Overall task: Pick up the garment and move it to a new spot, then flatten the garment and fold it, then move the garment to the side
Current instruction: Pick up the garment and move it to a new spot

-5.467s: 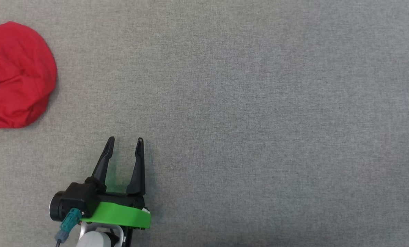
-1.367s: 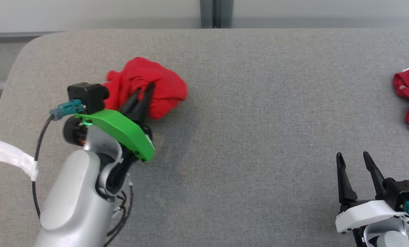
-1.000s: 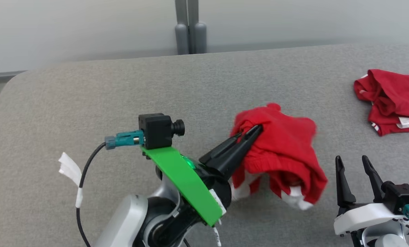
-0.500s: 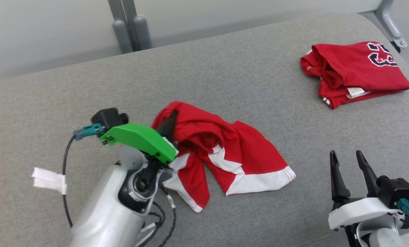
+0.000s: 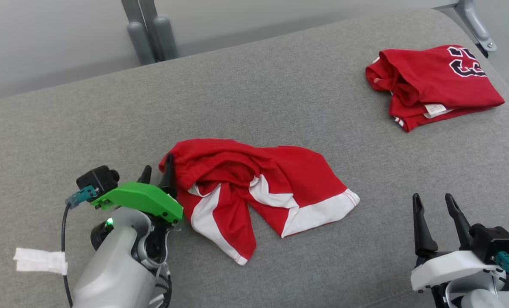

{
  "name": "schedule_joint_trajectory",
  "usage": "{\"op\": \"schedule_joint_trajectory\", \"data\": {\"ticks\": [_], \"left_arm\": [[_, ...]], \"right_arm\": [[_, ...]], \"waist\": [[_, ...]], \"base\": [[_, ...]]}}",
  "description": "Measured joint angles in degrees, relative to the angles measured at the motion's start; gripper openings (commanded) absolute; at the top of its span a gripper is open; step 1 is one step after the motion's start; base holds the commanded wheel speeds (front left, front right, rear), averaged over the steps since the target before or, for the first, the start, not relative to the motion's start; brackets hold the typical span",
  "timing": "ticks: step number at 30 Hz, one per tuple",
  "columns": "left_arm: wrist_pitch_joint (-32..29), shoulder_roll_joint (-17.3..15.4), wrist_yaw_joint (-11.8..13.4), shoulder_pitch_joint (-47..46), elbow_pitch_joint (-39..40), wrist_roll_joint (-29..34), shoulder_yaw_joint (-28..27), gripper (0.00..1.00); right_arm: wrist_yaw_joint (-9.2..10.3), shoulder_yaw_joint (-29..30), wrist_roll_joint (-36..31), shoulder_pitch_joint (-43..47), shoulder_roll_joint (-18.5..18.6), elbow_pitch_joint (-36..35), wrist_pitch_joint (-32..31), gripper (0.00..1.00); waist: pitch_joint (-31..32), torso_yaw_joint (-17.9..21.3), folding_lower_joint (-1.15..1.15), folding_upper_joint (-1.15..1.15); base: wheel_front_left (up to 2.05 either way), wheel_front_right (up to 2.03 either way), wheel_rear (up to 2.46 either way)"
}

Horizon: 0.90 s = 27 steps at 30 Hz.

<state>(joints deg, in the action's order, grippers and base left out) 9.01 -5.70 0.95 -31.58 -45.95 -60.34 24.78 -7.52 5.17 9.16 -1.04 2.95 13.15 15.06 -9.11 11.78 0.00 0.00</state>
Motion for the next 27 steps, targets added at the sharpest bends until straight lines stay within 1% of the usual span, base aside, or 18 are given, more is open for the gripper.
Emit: {"op": "schedule_joint_trajectory", "data": {"ticks": [2,3,4,5,6,9,11,12,15,16,18,20,24,27], "left_arm": [[3.72,-0.86,-0.76,0.87,0.18,2.64,1.08,1.0],[4.83,-1.22,-0.73,1.79,0.6,4.38,1.31,1.0],[5.41,-1.42,-0.48,2.68,1.29,5.42,1.33,1.0],[5.77,-1.74,-0.16,3.94,2.57,7.73,1.38,1.0],[5.77,-2.03,0.67,5.36,4.7,10.11,0.63,1.0],[6.05,-2.32,3.14,11.07,15.27,18.25,-5.45,1.0],[6.11,-1.97,4.58,16.87,21.64,24.49,-7.93,1.0],[6.1,-1.66,4.99,20.33,24.79,28.09,-8.84,1.0],[6.12,-0.08,4.93,28.05,32.21,34.05,-12.54,1.0],[6.12,0.35,4.55,30.42,34.09,35.95,-13.95,1.0],[6.11,1.35,3.32,34.24,36.4,36.64,-16.58,1.0],[6.12,1.79,0.78,37.52,38.41,39.45,-18.13,1.0],[6.12,2.5,-3.37,42.04,40.16,43.03,-21.53,1.0],[6.12,2.7,-5.21,44.29,40.8,44.52,-24.15,1.0]], "right_arm": [[0.0,0.4,-0.46,0.53,0.19,-0.49,0.0,1.0],[0.0,0.69,-0.78,0.95,0.42,-0.82,0.0,1.0],[0.0,1.13,-0.85,1.25,0.63,-1.14,0.0,1.0],[0.0,1.63,-1.0,1.64,1.0,-1.6,0.0,1.0],[0.0,2.08,-1.33,2.01,1.31,-2.07,0.0,1.0],[0.0,2.58,-1.99,3.13,2.11,-3.27,0.0,1.0],[0.0,3.08,-2.32,4.1,2.59,-4.13,0.0,1.0],[0.0,3.43,-2.34,4.54,2.92,-4.61,0.0,1.0],[0.0,3.91,-2.68,5.25,3.38,-5.91,0.0,1.0],[0.0,4.02,-2.88,5.52,3.46,-6.12,0.0,1.0],[0.0,4.28,-3.03,5.85,3.41,-6.34,0.0,1.0],[0.0,4.49,-3.27,6.47,3.19,-6.62,0.0,1.0],[0.0,4.77,-3.96,7.83,2.58,-6.71,0.0,1.0],[0.0,4.91,-4.37,8.73,1.94,-6.62,0.0,1.0]], "waist": [[0.81,-0.56,0.0,0.0],[1.28,-0.92,0.0,0.0],[1.63,-1.27,0.0,0.0],[2.04,-1.79,0.0,0.0],[2.44,-2.32,0.0,0.0],[3.89,-3.74,0.0,0.0],[4.81,-4.77,0.0,0.0],[5.26,-5.4,0.0,0.0],[6.32,-7.3,0.0,0.0],[6.66,-7.99,0.0,0.0],[7.25,-9.12,0.0,0.0],[8.0,-10.24,0.0,0.0],[9.73,-11.76,0.0,0.0],[10.99,-12.53,0.0,0.0]], "base": [[0.0,0.0,0.0],[0.0,0.0,0.0],[0.0,0.0,0.0],[0.0,0.0,0.0],[0.0,0.0,0.0],[0.0,0.0,0.0],[0.0,0.0,0.0],[0.0,0.0,0.0],[0.0,0.0,0.0],[0.0,0.0,0.0],[0.0,0.0,0.0],[0.0,0.0,0.0],[0.0,0.0,0.0],[0.0,0.0,0.0]]}}
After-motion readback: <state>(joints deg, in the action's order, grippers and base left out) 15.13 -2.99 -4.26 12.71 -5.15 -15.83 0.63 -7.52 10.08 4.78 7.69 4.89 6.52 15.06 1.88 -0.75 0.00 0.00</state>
